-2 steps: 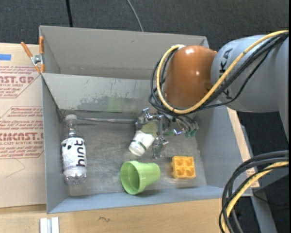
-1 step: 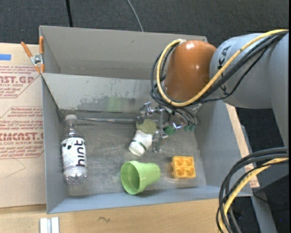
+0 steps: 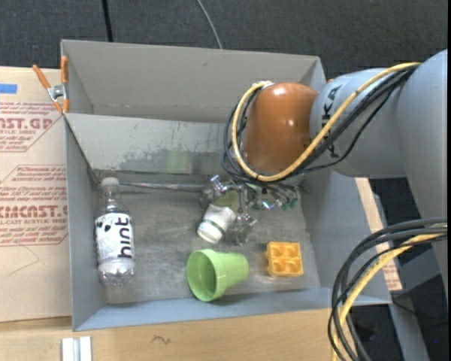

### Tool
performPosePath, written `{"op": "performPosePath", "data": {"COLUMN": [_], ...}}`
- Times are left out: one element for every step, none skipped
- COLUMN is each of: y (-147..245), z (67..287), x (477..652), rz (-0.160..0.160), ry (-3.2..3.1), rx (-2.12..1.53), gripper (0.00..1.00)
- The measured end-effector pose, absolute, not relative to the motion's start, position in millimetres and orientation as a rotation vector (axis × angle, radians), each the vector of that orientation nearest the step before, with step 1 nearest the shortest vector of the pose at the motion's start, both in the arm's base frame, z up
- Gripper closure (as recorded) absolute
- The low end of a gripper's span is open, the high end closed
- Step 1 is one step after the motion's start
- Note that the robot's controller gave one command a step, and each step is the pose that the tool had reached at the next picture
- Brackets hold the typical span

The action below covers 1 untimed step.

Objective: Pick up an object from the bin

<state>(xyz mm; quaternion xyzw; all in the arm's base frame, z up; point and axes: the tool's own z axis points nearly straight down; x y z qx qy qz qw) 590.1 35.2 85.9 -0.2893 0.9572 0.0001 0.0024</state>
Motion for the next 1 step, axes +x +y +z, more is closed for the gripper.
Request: {"op": "performPosePath", "data": {"y": [41.7], "z": [76.1], "x": [598.7], "rz": [-0.003], "ry": [2.855], "rx": [-1.277], "gripper": [1.00]}}
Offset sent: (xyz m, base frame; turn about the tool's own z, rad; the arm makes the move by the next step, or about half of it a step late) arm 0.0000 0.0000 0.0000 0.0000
